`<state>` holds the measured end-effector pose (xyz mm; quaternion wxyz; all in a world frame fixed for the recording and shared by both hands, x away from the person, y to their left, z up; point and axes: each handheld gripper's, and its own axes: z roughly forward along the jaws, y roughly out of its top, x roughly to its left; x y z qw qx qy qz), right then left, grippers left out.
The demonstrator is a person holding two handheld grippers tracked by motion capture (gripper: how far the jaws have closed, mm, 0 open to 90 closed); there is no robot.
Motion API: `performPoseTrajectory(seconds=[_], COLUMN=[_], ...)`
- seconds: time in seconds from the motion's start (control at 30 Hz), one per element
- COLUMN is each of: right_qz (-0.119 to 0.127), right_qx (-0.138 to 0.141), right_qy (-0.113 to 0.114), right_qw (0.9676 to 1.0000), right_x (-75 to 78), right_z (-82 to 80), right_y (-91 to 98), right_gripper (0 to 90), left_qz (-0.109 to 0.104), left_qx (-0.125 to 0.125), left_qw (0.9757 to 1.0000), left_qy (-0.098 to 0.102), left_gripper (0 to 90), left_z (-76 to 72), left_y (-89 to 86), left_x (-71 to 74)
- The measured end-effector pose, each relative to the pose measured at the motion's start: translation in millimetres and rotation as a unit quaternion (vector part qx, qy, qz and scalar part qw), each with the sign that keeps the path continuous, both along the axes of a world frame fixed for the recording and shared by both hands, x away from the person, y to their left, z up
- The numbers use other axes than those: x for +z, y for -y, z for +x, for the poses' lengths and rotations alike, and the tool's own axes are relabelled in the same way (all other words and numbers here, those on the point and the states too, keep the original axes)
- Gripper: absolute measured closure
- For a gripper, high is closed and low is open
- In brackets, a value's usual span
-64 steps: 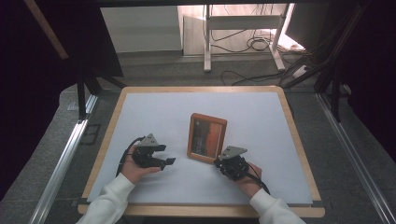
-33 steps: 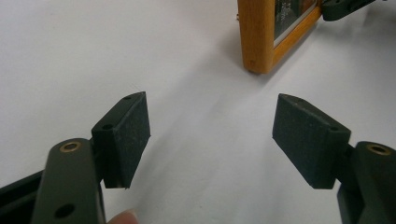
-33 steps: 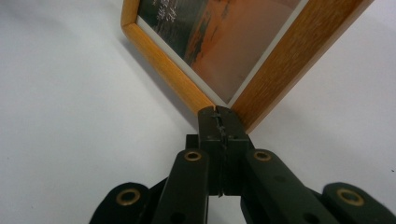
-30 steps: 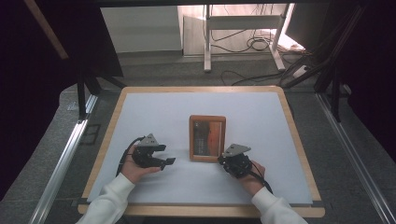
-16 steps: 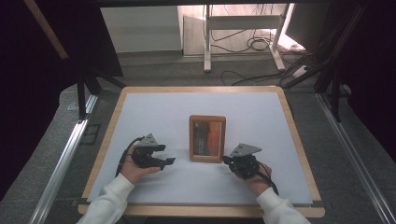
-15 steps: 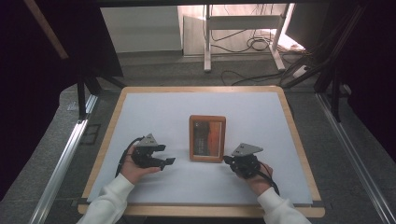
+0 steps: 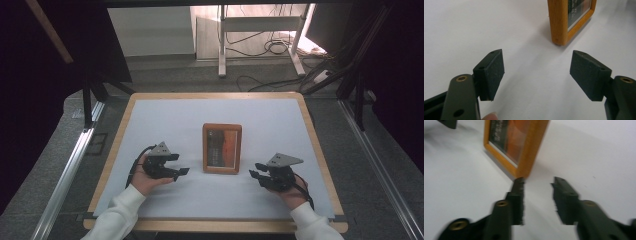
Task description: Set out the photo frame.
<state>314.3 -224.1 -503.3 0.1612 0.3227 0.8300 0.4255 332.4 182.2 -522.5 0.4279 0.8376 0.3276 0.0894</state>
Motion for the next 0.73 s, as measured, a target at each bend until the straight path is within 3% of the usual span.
performPoseTrajectory(seconds=[0.07, 0.17, 0.3, 0.73], right_qz=[0.001, 0.007, 0.015, 0.016], right_qx=[-0.017, -0.051, -0.085, -0.091], right_qy=[-0.005, -0.006, -0.003, 0.007], right_qw=[0.9999, 0.9987, 0.9963, 0.9957], right_x=[-1.9, -3.3, -4.6, -6.7], right_z=[-1.2, -1.9, -0.8, 3.3], right_y=[9.3, 25.9, 43.7, 46.2], right_gripper=[42.8, 35.6, 32.2, 24.5], left_qz=[-0.001, 0.001, 0.006, 0.001], left_qx=[0.001, 0.000, -0.001, 0.007], left_qw=[1.0000, 1.0000, 1.0000, 1.0000], left_qy=[0.001, 0.003, 0.004, 0.001], left_gripper=[27.1, 27.1, 27.1, 27.1], left_z=[-1.1, -2.9, -8.1, -9.6], left_y=[-0.1, 0.5, 0.2, -3.5], left_x=[0.4, 1.3, 0.8, -1.4])
